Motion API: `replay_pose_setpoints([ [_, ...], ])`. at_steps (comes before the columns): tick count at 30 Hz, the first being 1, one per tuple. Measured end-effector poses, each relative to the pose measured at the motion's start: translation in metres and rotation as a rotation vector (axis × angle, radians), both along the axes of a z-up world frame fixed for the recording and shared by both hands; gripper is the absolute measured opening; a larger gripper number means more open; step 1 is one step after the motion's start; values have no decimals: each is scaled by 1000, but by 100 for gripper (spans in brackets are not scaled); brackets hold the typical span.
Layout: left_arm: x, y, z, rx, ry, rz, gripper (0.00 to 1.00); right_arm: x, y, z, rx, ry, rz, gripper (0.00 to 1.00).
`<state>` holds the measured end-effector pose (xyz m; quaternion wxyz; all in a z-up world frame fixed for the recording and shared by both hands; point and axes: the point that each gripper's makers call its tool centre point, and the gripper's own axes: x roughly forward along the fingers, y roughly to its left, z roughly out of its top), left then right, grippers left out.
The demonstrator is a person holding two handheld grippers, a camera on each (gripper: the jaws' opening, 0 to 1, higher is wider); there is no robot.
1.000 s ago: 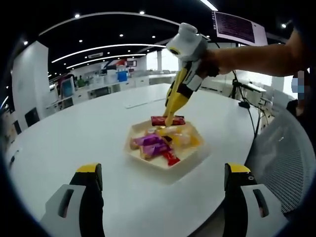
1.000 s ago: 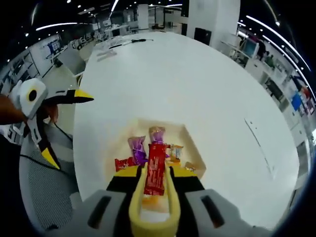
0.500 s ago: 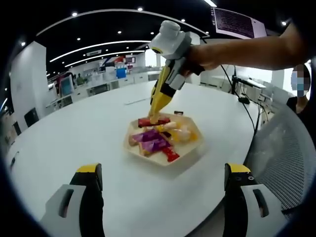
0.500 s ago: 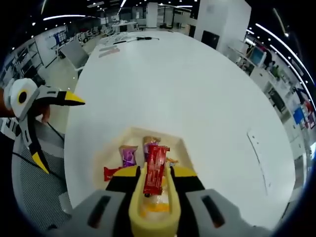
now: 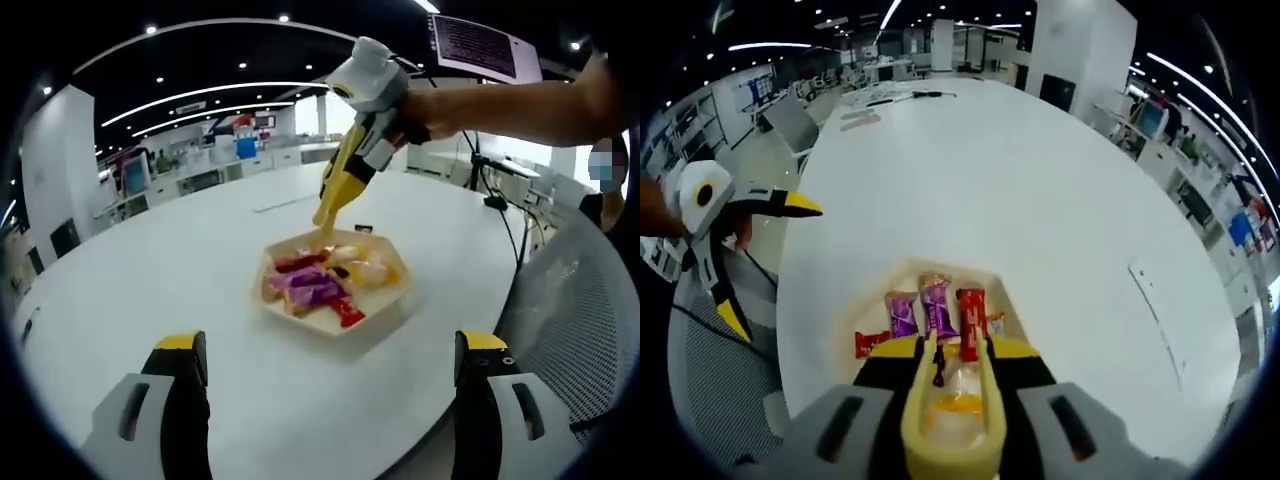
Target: Place the target food into the container with the food tongs after gripping and lifting it, then release it inside without dropping or visibly crushing the food.
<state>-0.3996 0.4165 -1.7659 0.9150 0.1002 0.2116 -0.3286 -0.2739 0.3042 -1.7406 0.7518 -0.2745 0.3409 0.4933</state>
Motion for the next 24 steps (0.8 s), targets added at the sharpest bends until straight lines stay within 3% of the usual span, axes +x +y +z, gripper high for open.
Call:
replay_pose_setpoints([
  [12,-2,-4,0,-3,1,-19,100,-11,-72,10,47,-24,-126,24],
  [24,-2,-4,-2,5,2,-23,100,-19,-119,-6,69,-4,-227,24],
])
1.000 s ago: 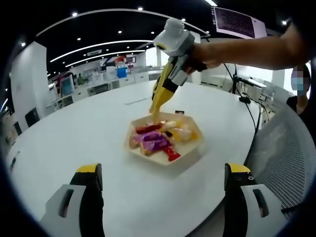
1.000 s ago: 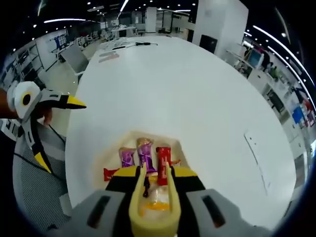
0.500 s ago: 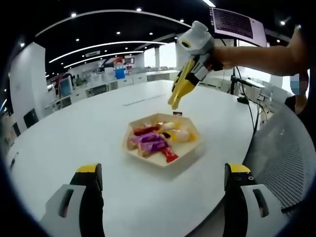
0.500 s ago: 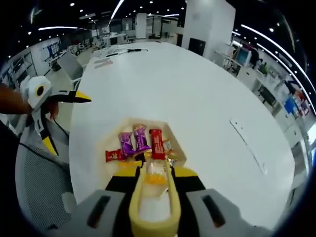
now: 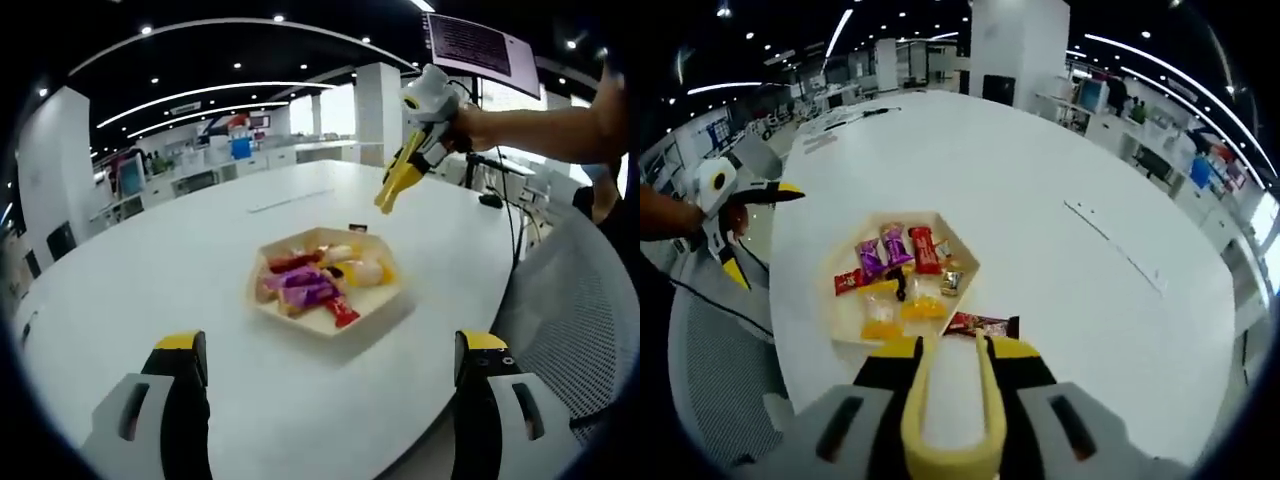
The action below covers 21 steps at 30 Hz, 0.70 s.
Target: Place the target food into the container with the food tongs after gripping and lifting it, then release it inside without dropping or visibly crushing the food.
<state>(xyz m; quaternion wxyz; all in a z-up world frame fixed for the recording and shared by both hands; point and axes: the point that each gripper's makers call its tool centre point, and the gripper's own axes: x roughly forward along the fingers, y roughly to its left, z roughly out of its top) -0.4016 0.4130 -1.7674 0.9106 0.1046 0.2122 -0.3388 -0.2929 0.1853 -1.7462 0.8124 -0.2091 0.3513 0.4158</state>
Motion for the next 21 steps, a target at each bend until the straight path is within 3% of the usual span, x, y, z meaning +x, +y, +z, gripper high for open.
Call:
replay_pose_setpoints([
  [21,0,0,1,-8,-2,3,100,-28,-41,-15,8,-3,-70,24],
])
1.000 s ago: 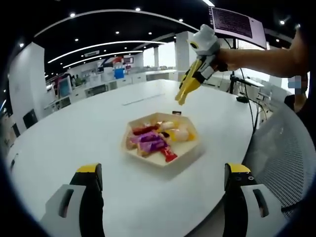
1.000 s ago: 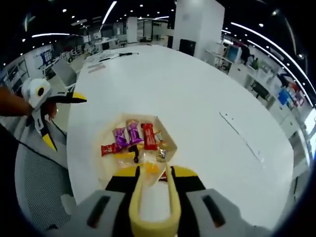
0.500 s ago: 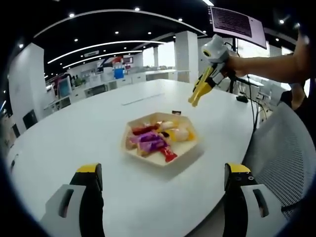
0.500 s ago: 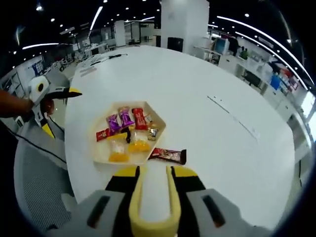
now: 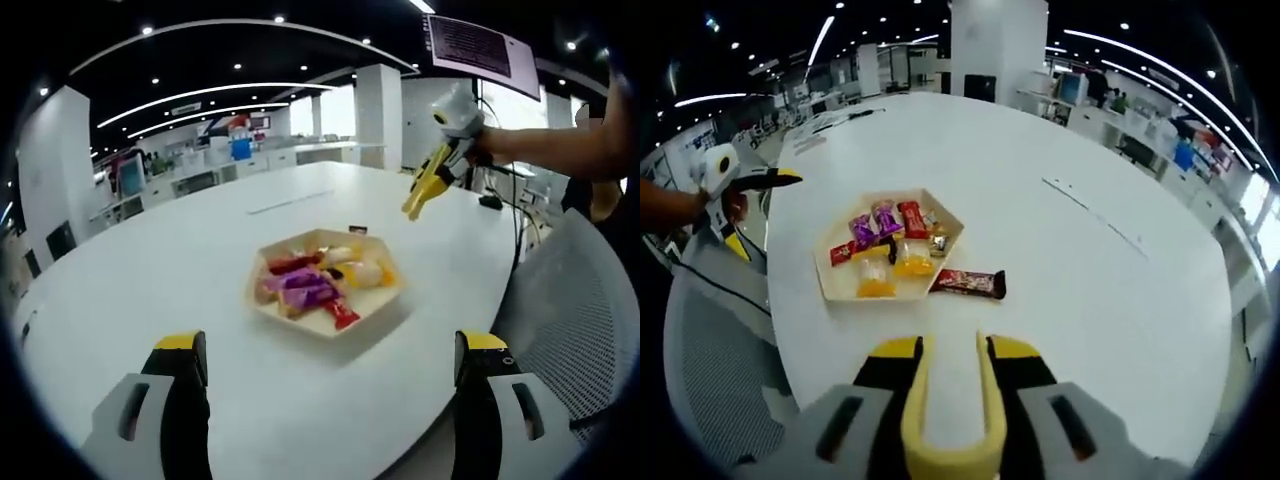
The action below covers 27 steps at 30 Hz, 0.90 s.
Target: Place the target food into the container with the food tongs after gripping and lifting it, then release it inside without dropping or visibly crushing the food.
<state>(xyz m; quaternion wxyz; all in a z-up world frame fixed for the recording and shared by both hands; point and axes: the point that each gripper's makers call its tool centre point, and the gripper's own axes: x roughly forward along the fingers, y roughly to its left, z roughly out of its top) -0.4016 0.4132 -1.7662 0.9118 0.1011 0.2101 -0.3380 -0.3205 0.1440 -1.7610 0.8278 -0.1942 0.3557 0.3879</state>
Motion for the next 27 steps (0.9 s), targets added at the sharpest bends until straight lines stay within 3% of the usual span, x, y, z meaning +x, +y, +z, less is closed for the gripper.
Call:
replay_pose_setpoints([
  [27,2,2,2,-10,-7,15,100,2,12,-7,-8,-3,31,24],
])
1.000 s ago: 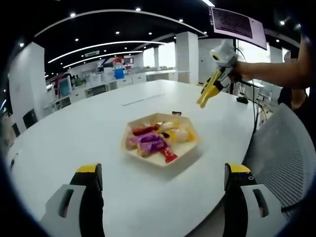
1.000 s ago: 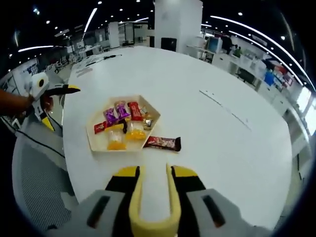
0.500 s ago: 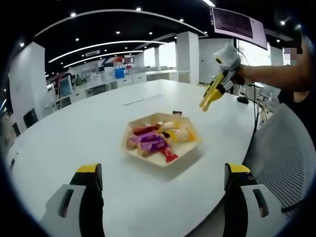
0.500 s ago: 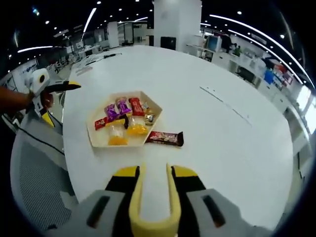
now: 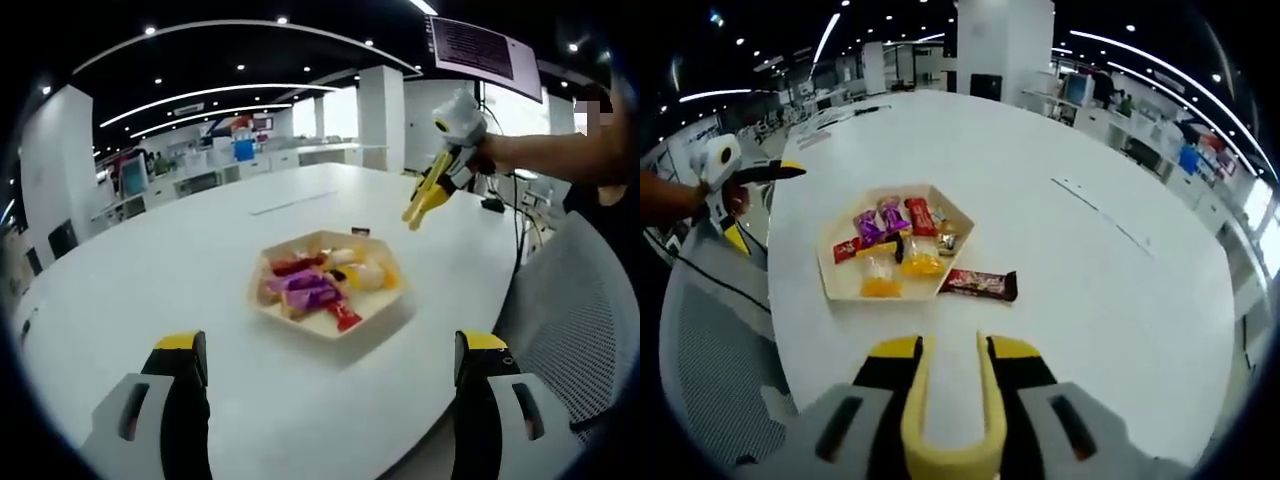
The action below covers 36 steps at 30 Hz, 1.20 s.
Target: Place the target food into the container with the food tongs after gripping and lifting it, then release it inside without dropping or visibly crushing the food.
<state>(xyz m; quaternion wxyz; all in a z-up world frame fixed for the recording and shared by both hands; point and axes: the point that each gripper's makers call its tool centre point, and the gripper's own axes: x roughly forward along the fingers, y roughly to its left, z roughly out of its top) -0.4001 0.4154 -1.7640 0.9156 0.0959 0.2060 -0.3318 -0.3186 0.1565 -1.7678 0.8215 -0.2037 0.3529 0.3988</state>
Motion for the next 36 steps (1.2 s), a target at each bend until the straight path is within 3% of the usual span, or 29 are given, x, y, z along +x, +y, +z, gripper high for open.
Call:
replay_pose_setpoints([
  [15,2,3,3,-19,-4,19,100,27,20,-4,-44,-36,141,24],
  [20,3,5,3,-17,-4,30,100,39,31,-7,-69,-41,231,24],
  [22,3,5,2,-18,0,33,100,40,37,-11,-86,-48,304,24],
  [24,3,5,2,-19,4,38,100,45,35,-18,-137,-53,353,24],
  [29,5,10,0,-25,16,62,100,63,38,-17,-162,-60,412,24],
  [32,5,13,-2,-29,28,79,99,70,37,-24,-186,-33,448,25],
  [36,7,17,-1,-28,24,95,99,70,40,-30,-203,-22,502,25],
])
